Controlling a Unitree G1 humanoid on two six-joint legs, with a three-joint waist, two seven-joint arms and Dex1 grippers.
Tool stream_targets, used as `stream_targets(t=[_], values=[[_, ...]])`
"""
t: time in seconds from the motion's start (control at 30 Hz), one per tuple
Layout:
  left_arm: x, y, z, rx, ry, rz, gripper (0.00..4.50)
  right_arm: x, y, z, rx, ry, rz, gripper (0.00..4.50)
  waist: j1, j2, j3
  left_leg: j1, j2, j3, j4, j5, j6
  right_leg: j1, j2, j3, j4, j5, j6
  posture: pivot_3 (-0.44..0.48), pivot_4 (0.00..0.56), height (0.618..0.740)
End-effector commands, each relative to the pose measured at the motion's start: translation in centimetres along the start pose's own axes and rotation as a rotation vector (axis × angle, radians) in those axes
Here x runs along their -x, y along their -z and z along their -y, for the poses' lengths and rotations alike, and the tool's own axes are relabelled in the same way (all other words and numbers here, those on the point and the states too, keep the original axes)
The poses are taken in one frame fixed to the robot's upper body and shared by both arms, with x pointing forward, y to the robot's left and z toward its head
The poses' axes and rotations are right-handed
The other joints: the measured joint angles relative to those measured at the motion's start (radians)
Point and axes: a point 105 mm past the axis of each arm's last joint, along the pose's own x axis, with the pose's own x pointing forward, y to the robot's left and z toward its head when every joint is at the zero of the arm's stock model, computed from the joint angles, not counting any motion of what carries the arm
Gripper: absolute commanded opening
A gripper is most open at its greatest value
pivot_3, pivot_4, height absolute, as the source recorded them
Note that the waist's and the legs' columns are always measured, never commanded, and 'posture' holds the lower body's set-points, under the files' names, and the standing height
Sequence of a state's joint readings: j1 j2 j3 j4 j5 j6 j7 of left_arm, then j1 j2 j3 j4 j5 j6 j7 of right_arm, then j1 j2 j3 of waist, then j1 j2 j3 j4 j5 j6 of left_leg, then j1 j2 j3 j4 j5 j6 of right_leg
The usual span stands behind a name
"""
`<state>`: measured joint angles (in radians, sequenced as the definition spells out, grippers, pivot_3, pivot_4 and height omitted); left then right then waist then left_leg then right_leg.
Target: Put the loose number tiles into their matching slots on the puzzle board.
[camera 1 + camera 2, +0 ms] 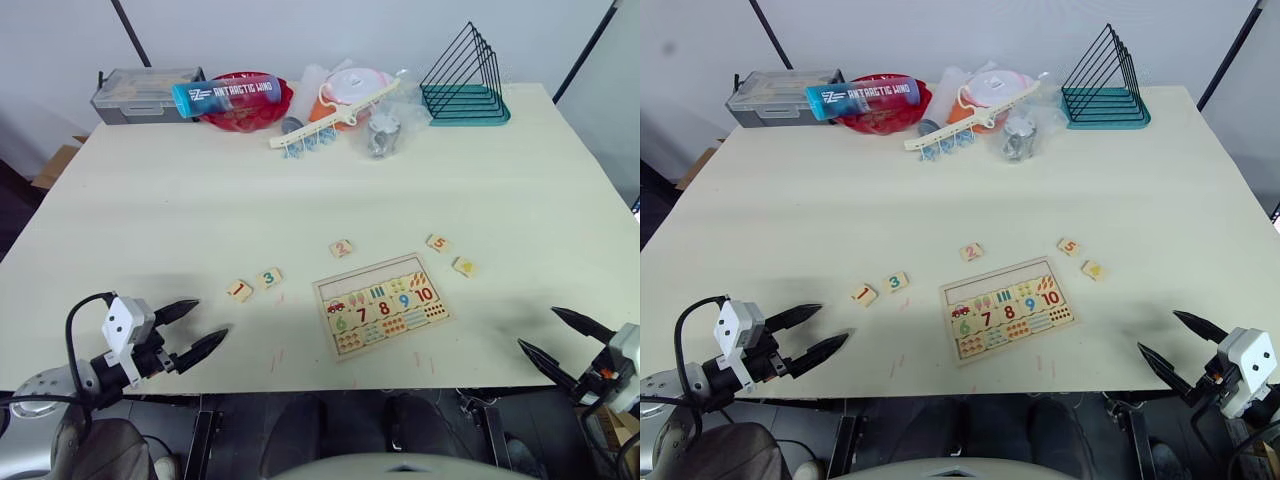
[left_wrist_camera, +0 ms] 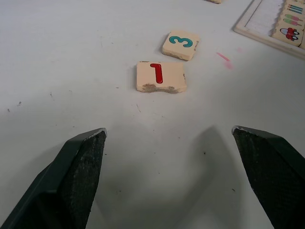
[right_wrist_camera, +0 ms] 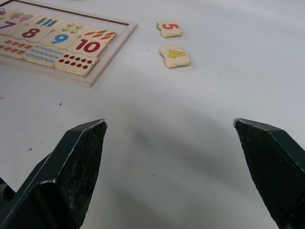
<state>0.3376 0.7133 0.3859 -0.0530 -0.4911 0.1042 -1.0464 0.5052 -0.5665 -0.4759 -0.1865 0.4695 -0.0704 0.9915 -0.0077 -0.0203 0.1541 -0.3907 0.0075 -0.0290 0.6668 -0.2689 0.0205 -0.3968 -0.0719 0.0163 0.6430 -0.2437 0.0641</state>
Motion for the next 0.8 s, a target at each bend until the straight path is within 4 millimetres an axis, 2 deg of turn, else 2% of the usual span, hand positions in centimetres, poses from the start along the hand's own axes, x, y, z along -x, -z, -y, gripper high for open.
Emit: stream_targets(t=[0.03, 0.8], values=[[0.2, -0.2, -0.3, -0.016, -0.011, 0.009, 4.5, 0.2, -0.6, 0.3, 0.035, 0.014, 0.015, 4.46, 0.0, 0.0, 0.0, 0.0, 0.0, 0.0, 0.0, 0.0, 0.0, 0.0, 0.0, 0.0, 0.0, 0.0, 0.0, 0.0, 0.15, 0.74], [-0.3, -0.6, -1.0, -0.028, 0.0, 0.042, 4.5, -1.0, -0.7, -0.4, 0.041, -0.044, 0.042, 4.46, 0.0, 0.001, 0.0, 0.0, 0.0, 0.0, 0.0, 0.0, 0.0, 0.0, 0.0, 0.0, 0.0, 0.0, 0.0, 0.0, 0.15, 0.74]])
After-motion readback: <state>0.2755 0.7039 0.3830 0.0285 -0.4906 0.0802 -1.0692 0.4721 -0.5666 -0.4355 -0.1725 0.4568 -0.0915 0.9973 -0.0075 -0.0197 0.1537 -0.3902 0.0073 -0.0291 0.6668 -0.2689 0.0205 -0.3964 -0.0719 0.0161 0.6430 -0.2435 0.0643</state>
